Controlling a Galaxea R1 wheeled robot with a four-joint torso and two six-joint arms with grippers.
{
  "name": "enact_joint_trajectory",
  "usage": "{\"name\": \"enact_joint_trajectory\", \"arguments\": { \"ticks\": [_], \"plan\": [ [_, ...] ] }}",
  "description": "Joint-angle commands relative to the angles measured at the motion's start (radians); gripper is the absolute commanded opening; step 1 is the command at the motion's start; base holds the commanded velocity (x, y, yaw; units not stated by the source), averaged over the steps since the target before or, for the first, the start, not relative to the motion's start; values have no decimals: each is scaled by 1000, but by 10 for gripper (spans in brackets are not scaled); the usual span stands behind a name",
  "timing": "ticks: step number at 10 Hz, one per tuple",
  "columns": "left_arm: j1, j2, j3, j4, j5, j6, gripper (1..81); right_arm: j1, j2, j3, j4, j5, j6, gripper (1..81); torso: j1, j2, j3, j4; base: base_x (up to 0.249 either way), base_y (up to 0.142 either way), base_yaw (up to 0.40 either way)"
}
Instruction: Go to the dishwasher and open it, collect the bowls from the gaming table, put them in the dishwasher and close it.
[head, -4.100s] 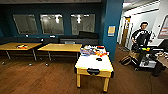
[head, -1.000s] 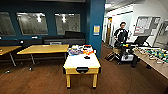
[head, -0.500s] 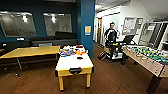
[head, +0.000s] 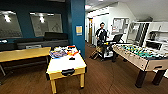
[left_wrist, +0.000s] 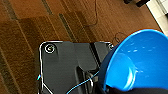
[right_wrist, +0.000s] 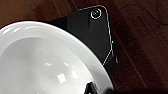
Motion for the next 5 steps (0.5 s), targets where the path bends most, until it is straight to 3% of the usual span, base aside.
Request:
{"name": "enact_joint_trajectory", "arguments": {
  "ticks": [1,5],
  "plan": [
    [-39,-39,8,12,20,3,10,42,-24,-1,-9,-32,1,10,0,0,0,0,0,0,-241],
    [-39,-37,8,12,22,3,10,39,-24,-1,-9,-31,1,10,0,0,0,0,0,0,-245]
  ]
}}
